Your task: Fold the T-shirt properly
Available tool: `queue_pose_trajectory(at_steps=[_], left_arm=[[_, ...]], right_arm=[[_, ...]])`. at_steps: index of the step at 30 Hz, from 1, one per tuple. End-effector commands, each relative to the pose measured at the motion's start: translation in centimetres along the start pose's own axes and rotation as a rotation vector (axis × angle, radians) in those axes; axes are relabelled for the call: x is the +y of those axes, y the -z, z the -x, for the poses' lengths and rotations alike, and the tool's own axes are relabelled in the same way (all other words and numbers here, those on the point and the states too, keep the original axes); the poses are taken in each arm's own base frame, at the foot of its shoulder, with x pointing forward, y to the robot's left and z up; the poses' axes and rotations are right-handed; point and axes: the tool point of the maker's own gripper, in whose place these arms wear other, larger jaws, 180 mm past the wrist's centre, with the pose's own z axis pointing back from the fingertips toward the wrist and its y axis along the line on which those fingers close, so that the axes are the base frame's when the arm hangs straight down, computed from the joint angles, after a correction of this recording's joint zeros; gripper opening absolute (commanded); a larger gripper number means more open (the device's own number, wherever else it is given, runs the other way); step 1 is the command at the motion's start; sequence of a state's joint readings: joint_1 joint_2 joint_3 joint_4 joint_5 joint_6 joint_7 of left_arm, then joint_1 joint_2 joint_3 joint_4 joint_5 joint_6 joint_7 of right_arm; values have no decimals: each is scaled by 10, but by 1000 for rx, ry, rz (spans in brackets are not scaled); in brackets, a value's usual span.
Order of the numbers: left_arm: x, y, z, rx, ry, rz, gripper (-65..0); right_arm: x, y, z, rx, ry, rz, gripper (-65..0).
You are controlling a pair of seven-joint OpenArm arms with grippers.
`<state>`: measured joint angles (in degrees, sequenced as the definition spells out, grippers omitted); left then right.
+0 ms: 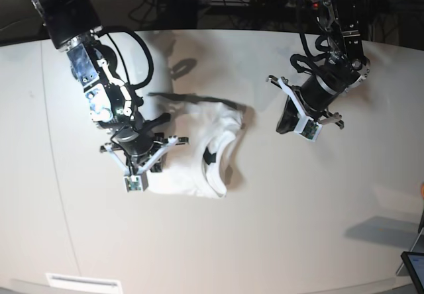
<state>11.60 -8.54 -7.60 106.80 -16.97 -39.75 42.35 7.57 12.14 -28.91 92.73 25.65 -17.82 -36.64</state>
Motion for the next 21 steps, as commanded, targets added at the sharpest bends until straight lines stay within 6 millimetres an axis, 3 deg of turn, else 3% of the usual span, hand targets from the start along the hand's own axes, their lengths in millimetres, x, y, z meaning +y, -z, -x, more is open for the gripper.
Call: queue_pose_trajectory(at_steps=[1, 5, 7, 10, 15, 18, 21], left_arm=[[2, -2, -14, -50, 11, 0, -650], [2, -2, -14, -50, 11, 0, -650], [2, -2, -14, -50, 11, 0, -650], [2, -2, -14, -50, 11, 0, -650], [3, -2, -15, -51, 11, -1, -650], [7, -4, -14, -45, 26, -5, -650], [7, -4, -14, -43, 31, -5, -650]], right_arm=[[-4, 2, -13, -52, -7, 7, -647], [-19, 12, 15, -29, -3, 50, -647], [-20, 13, 17, -28, -3, 54, -647], [-12, 5, 1, -75, -5, 30, -647], [13, -30, -31, -184, 2, -46, -647], [20, -36, -8, -100, 20, -64, -647], [21, -33, 28, -38, 61, -51, -647]])
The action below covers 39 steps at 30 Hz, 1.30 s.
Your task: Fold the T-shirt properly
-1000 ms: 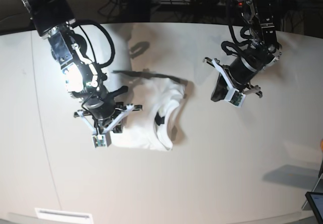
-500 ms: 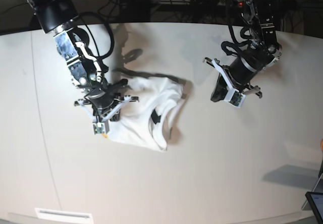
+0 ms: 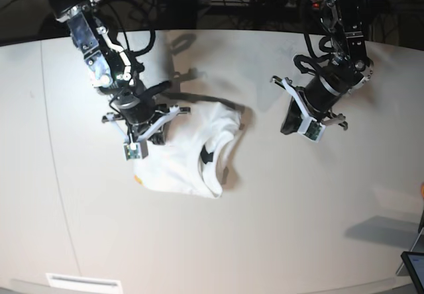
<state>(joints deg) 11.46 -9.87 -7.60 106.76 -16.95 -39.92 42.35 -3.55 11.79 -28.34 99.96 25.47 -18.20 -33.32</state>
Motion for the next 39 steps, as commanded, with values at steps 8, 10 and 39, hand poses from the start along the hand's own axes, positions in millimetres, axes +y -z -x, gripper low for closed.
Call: queue_pose_trajectory(at_steps=[8, 10, 39], left_arm=[[-4, -4, -23, -75, 16, 9, -650], [-9, -7, -37, -115, 29, 7, -650], [-102, 58, -58, -126, 33, 301, -650]], right_arm=[[-14, 12, 16, -11, 9, 40, -647], [-2, 0, -5, -71, 11, 6, -647], [-129, -68, -42, -177, 86, 294, -647]])
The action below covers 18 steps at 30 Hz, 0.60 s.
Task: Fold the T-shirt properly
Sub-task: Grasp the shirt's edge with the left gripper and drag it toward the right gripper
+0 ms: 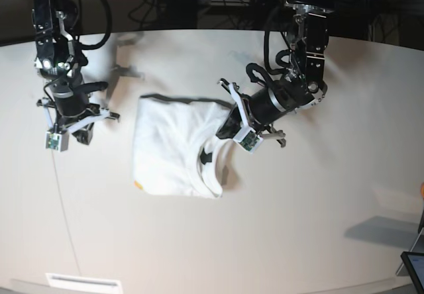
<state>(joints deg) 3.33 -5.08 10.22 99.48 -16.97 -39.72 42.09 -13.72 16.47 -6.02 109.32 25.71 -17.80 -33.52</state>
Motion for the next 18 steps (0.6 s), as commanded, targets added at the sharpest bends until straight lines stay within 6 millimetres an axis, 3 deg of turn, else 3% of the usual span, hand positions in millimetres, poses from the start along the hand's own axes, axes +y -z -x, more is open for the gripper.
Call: queue_pose_trajectory(at_steps=[1, 4, 11, 18], left_arm=[[1, 1, -11, -44, -3, 6, -650], [8, 4, 7, -1, -30, 3, -650], [39, 17, 20, 59, -44, -13, -650], [71, 35, 2, 61, -43, -30, -650]], right_arm=[[-1, -2, -13, -47, -12, -3, -647], [-1, -2, -12, -46, -13, -2, -647], [1, -3, -9, -39, -15, -8, -647], [-2, -10, 11, 7, -17, -2, -647]])
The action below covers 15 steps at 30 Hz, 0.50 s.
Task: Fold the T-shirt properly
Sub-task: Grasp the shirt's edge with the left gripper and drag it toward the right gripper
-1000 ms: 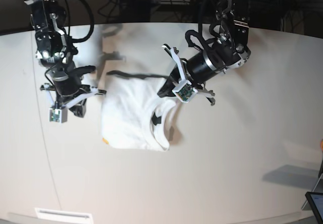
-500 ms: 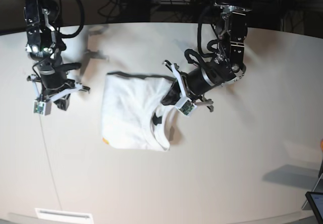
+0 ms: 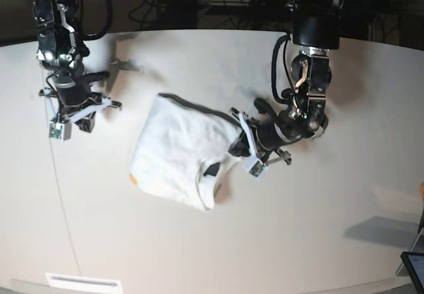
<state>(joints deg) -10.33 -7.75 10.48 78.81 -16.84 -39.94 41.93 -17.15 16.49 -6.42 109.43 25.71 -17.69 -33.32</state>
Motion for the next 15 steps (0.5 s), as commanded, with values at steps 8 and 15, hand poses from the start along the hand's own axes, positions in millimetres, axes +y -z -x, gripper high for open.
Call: queue_pose_trajectory(at_steps=[8, 15], left_arm=[[8, 35, -67, -103, 82, 71, -650], [-36, 77, -108, -178, 67, 196, -650]], right_arm=[[11, -12, 11, 5, -52, -70, -647], [17, -17, 21, -7, -43, -92, -647]])
